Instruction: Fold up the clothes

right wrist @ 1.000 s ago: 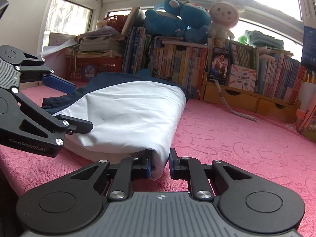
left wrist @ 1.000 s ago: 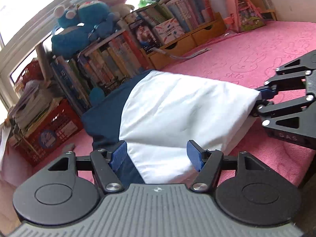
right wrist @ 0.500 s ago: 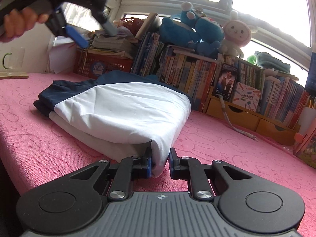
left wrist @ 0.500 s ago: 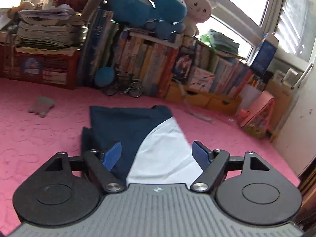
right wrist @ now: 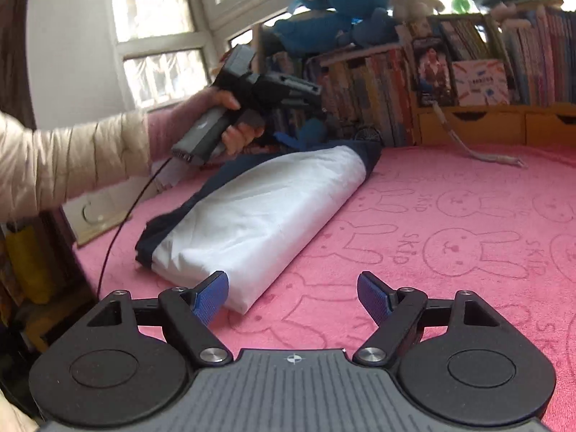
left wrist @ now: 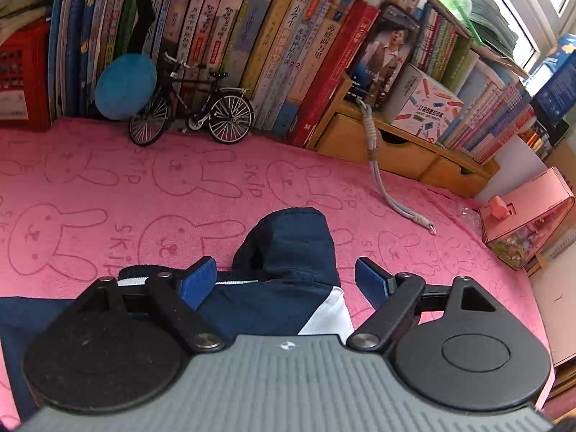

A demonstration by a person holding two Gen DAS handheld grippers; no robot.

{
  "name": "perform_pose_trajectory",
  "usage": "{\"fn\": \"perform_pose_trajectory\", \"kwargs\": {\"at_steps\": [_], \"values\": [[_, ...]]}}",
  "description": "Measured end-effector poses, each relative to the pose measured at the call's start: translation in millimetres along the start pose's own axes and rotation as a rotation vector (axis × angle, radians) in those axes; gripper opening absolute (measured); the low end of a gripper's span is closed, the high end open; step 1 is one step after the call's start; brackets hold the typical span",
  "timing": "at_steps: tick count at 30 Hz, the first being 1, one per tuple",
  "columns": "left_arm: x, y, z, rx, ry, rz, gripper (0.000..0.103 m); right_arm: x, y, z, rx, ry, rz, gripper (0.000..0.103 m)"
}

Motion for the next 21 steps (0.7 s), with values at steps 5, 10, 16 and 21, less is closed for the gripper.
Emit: {"fn": "perform_pose_trajectory", "kwargs": {"at_steps": [5,10,16,21], "values": [[-15.0,-10.3,-5.8,0.067,0.034,-0.079,0.085,-87.2,-38.7,53.2,-0.262,-0.027,-0.063,0.082],[-33.0,-10.0,-9.8,0.092,0.089,-0.174,0.061,-168.6,-49.0,62.9,-0.211,0.019,-0.100,0.075],[-40.6,-6.8,-11.8,0.075,0.203,-0.200,0.047,-216.1,-39.5,49.4,-0.153,-0.008,-0.151,0.069],[-51.7,-4.0,-22.3,0.154,0.283,-0.219,0.051,-221.5,-34.7,39.5,-0.053,-0.014,-0.151,0.070]]}}
Point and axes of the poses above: each gripper's, at about its wrist camera, not at the fingertips, and x roughly against the way its jaws point, z to its right, y to its underside, the point moved 5 cm from there along -x, roughly the way its jaws point, and after that the axes turned 15 degrees about z, right-handed, at the moved point
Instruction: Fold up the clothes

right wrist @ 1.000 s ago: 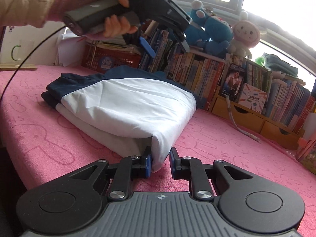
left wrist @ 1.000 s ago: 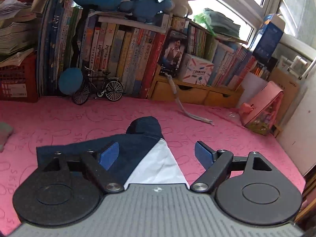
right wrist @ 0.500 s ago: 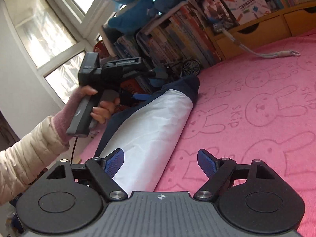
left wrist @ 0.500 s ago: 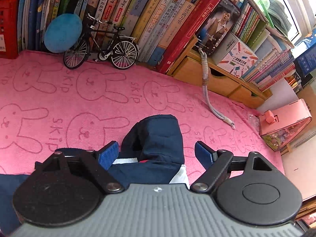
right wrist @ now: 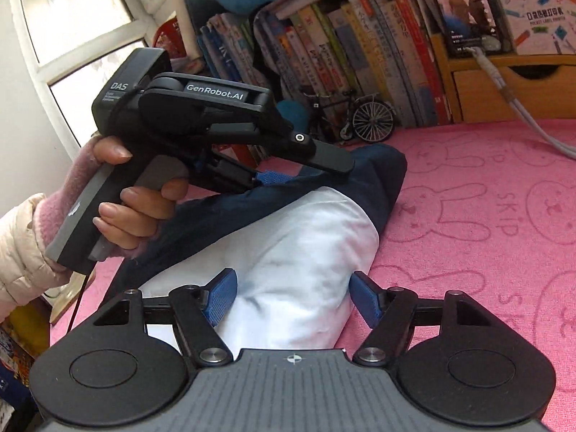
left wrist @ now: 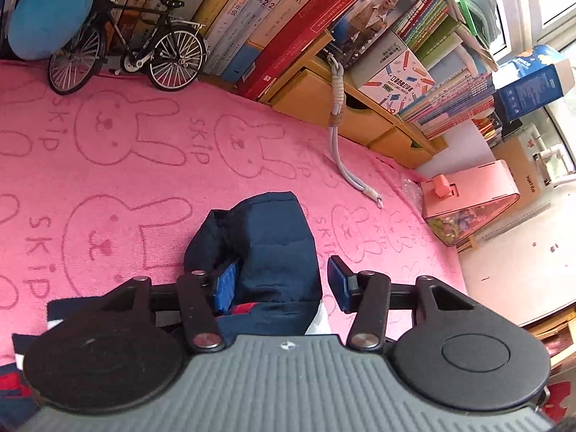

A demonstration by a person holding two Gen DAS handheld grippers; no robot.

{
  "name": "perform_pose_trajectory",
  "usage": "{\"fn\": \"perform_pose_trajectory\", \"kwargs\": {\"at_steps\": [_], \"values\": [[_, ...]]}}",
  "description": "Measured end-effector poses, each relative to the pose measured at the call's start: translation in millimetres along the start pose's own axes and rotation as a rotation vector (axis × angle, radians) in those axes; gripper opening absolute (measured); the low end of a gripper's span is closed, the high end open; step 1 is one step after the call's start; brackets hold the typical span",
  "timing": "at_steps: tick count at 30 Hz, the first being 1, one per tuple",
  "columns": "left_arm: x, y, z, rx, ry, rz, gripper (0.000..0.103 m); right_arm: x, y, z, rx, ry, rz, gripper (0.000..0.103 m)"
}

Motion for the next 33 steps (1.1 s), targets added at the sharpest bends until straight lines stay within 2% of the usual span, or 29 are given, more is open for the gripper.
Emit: {"fn": "perform_pose_trajectory", "kwargs": {"at_steps": [1,3,8,14,17,19,21,22,26,29,30,33], "values": [[-2.7,0.2,-2.5,0.017,0.000,0.007,0.050,-0.7,0.3,0.3,0.002,-0.002,-0.002,0.071],[-5.7,0.1,-2.9,0.010,0.000,0.045,0.036,-2.2,1.4,0.7,0.009,0.000,-0.006,0.071],[-6.5,-8.9,-2.7,0.019,0.019,0.149,0.013,-3.7,4.5,-1.7,0.044,0.008,-0.016,0.071],[-11.5,-31.1,-16.0,0.122,0.021,0.214,0.011,-3.8,6.9,-0.3,0.037,0.001,-0.016,0.073],[-3.6,-36.5,-16.6,0.097,-0.018,0.255,0.011,-2.8,7.2,3.1,0.004,-0.009,-0.017,0.074],[8.1,-39.1,-14.4,0.048,-0.069,0.302,0.016,-0.9,7.3,5.5,-0.019,-0.014,-0.019,0.074],[21.3,-40.7,-11.5,-0.015,-0.130,0.350,0.032,3.1,6.6,6.5,-0.038,-0.017,-0.018,0.074],[29.4,-39.1,-8.8,-0.072,-0.177,0.368,0.034,5.4,6.2,6.9,-0.048,-0.017,-0.017,0.075],[70.4,-14.2,5.3,-0.279,-0.320,0.370,0.047,21.9,4.9,4.2,-0.043,-0.004,-0.009,0.077],[104.4,11.2,8.8,-0.344,-0.410,0.365,0.058,36.4,5.4,3.6,-0.068,0.012,-0.009,0.078],[114.1,20.4,9.4,-0.375,-0.460,0.365,0.063,41.4,5.9,3.4,-0.077,0.020,-0.008,0.079],[134.3,48.9,10.4,-0.516,-0.628,0.352,0.068,56.0,8.3,0.7,-0.090,0.050,0.000,0.079]]}}
Point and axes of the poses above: each gripper's, at about its wrist camera, not at the fingertips, and x roughly against the way its jaws point, z to its right, y to its underside, the point moved 5 cm from there along -x, roughly the way its jaws point, and after that the axes turned 15 degrees about z, right-handed, at the moved point
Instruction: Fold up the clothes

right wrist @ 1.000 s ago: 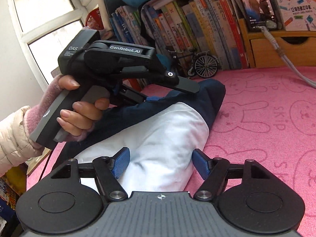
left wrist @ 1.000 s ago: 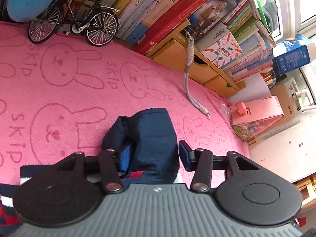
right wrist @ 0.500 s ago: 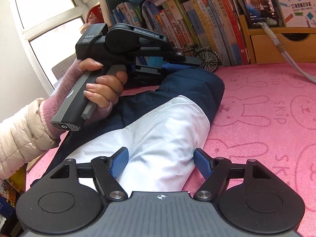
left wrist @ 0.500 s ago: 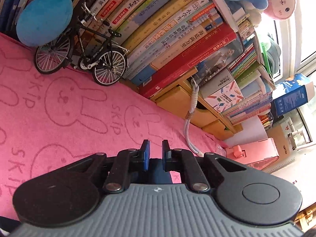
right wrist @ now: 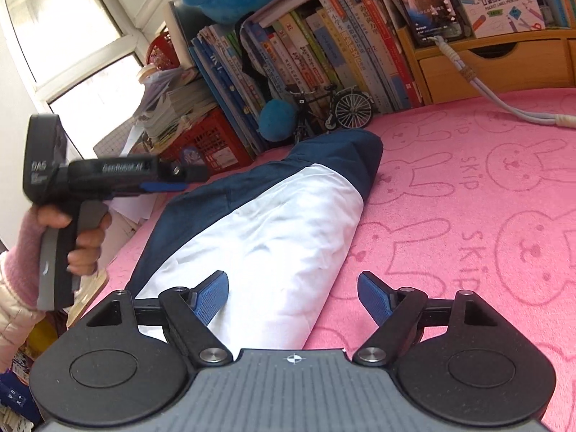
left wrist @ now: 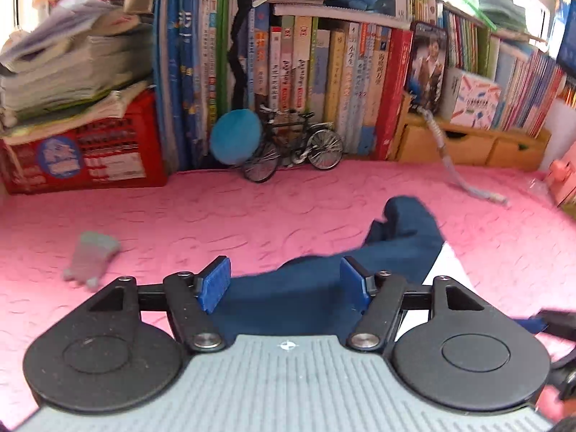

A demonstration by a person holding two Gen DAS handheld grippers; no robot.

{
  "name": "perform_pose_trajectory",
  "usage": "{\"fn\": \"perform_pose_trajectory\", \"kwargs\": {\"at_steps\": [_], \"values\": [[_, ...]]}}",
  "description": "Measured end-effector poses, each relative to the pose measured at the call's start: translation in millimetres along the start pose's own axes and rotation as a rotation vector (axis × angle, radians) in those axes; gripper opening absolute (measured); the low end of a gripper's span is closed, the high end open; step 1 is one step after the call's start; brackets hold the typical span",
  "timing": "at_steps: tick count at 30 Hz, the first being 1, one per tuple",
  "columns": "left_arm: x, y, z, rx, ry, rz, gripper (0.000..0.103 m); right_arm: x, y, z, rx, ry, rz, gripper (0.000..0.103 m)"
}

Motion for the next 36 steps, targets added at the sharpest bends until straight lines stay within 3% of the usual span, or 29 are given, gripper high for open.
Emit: {"fn": "perform_pose_trajectory", "kwargs": {"at_steps": [2,9,21,24,30,36], "values": [[13.6,14.2,-1.8,-0.071,-0.043,-0.012,0.073,9.4,2.7,-3.2,0.006,0.024,0.008,0.079],[34.9,45.1,-17.9,0.057,-0.020,-0.053,0.074,40.2,17.2,-25.7,0.072,0.076,0.007,0.079],[70.1,73.9,-22.3,0.113,0.003,-0.060,0.078,62.5,40.9,-56.5,0.181,0.103,-0.009,0.079],[72.0,80.0,-33.4,0.214,0.059,-0.086,0.078,63.4,45.0,-55.1,0.175,0.097,-0.016,0.080],[57.9,83.4,-77.1,0.562,0.155,-0.116,0.079,55.4,30.1,-29.0,0.102,0.094,0.010,0.081],[34.1,89.6,-89.4,0.708,0.214,-0.149,0.085,29.3,10.7,6.9,-0.055,0.080,0.031,0.081]]}}
Point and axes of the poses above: each gripper's, at about its wrist camera, not at the fingertips, and x roughly against the way its jaws point, z to its right, y to its underside, the point moved 5 cm from there along -x, roughly the way its jaws point, and after that the axes turned 15 degrees about z, right-handed, at the moved point
